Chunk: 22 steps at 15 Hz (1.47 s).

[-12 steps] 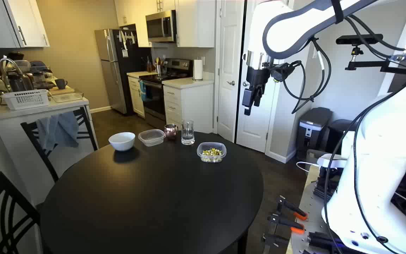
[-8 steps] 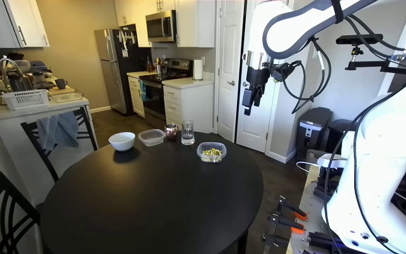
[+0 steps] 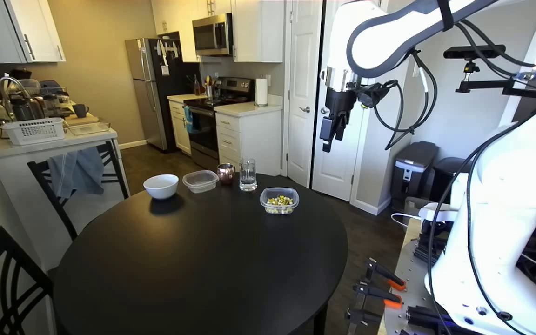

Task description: Pour the contents of the lunchbox onto the table

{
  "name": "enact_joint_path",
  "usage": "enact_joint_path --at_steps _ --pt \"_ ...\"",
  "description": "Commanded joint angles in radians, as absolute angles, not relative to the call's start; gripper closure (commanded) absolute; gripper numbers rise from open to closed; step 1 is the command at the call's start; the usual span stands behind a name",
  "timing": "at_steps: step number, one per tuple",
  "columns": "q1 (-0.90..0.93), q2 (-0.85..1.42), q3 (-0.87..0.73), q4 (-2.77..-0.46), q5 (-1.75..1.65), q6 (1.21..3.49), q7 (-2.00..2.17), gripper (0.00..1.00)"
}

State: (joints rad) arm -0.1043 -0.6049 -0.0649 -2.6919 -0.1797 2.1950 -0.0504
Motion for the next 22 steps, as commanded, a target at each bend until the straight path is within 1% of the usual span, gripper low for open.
enact_joint_path --at_steps 1,4,8,12,18,22 --pt "-0.105 -0.605 -0.064 -2.69 -0.179 2.192 -0.051 0.0" --pt "-0.105 -0.605 -0.064 -2.69 -0.179 2.192 -0.051 0.0" --pt "-0.032 -0.449 -0.109 -2.507 -0.062 2.018 -0.149 0.0" --pt "0.018 -0.272 -0.13 -2.315 0.056 1.896 -0.247 0.0" --pt "-0.051 0.097 -0.133 -2.085 0.023 1.926 -0.177 0.0" --pt "-0.075 0.253 -0.127 -2.013 -0.085 1.989 -0.135 0.0"
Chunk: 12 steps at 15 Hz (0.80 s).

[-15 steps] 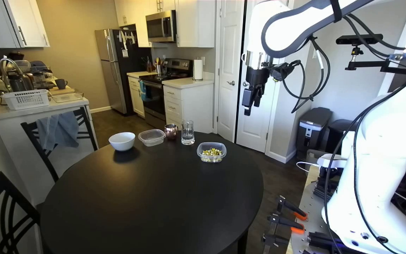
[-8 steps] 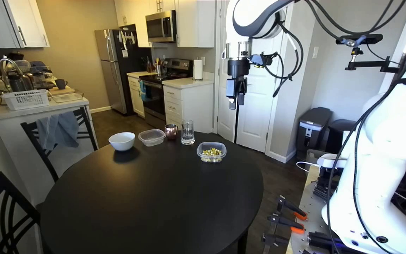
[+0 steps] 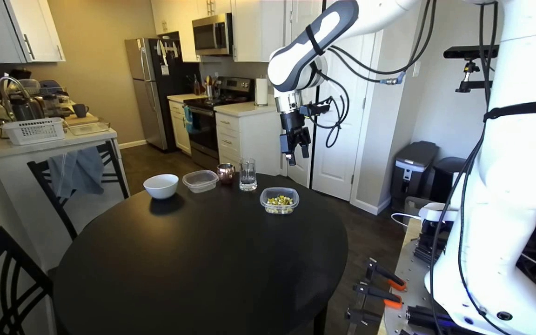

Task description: Pour the contents of the lunchbox onto the table

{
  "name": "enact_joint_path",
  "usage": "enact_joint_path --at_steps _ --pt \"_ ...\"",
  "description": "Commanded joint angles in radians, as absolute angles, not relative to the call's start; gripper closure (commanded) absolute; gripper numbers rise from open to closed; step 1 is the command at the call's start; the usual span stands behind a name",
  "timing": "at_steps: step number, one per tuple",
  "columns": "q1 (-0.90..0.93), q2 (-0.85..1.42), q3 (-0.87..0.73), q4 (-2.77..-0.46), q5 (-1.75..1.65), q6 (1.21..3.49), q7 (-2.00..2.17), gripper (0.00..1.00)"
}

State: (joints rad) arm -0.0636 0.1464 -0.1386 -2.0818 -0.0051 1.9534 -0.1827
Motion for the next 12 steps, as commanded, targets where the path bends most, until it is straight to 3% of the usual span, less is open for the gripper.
enact_joint_path --at_steps 1,6,12 --pt "-0.071 0.275 -0.128 -2.007 -0.126 2.022 -0.119 0.0" --pt "-0.026 0.318 -0.135 -2.03 -0.375 2.221 -0.043 0.0" --pt "-0.033 0.324 -0.121 -2.02 -0.368 2.196 -0.056 0.0"
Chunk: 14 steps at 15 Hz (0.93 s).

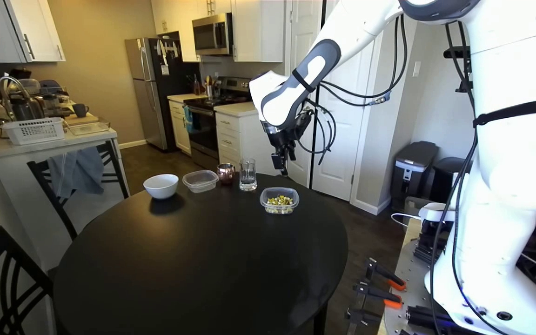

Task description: Pour the contents of the lunchbox onto the table

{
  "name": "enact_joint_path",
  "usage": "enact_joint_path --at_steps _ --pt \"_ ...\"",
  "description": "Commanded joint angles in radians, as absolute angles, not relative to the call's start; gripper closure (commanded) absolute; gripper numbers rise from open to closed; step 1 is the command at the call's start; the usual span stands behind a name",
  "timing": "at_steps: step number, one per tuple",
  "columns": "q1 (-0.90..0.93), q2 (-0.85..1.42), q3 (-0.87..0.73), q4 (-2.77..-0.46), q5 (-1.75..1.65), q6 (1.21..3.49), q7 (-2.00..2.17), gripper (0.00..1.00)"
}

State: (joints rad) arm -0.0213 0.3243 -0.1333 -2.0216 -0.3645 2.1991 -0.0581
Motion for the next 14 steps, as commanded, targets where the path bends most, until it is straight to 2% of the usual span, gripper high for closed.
enact_joint_path --at_steps 1,6,11,14 --pt "-0.033 0.324 -0.121 -2.02 -0.368 2.196 -0.056 0.0" --pt "-0.033 0.324 -0.121 -2.02 -0.369 2.197 -0.056 0.0" --pt "-0.073 0.551 -0.073 -1.733 -0.271 1.916 -0.298 0.0" --pt "-0.054 0.675 -0.069 -1.585 -0.328 1.82 -0.322 0.0"
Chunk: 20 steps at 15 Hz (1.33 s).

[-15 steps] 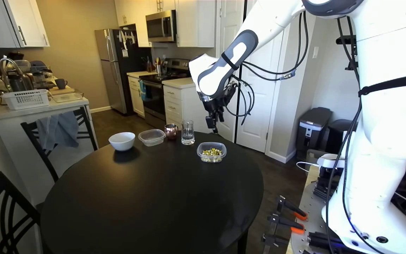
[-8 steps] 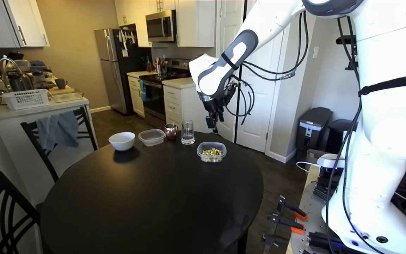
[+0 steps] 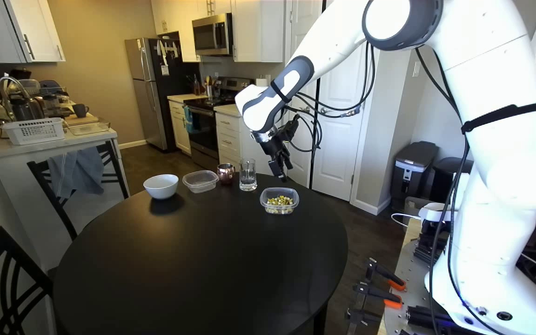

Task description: Pour the contents of the lunchbox onto the table

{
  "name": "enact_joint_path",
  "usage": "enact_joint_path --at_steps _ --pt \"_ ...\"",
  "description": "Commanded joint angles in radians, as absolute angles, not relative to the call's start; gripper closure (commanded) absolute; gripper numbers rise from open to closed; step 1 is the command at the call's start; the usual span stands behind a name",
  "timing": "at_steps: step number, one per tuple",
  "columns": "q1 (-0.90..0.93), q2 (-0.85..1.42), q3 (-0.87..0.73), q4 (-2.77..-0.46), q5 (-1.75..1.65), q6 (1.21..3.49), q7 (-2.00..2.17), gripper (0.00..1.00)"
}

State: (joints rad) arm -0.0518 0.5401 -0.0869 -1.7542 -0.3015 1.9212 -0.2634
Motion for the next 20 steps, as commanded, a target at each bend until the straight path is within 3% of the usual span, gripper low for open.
enact_joint_path --at_steps 1,7,16,20 --pt "-0.048 0.712 -0.068 -1.545 -0.343 1.807 -0.329 0.0" --pt "-0.021 0.848 -0.098 -1.425 -0.497 2.054 -0.296 0.0" --pt "-0.018 0.907 -0.105 -1.348 -0.471 2.0 -0.274 0.0" --pt "-0.013 0.921 -0.13 -1.362 -0.496 2.188 -0.197 0.0"
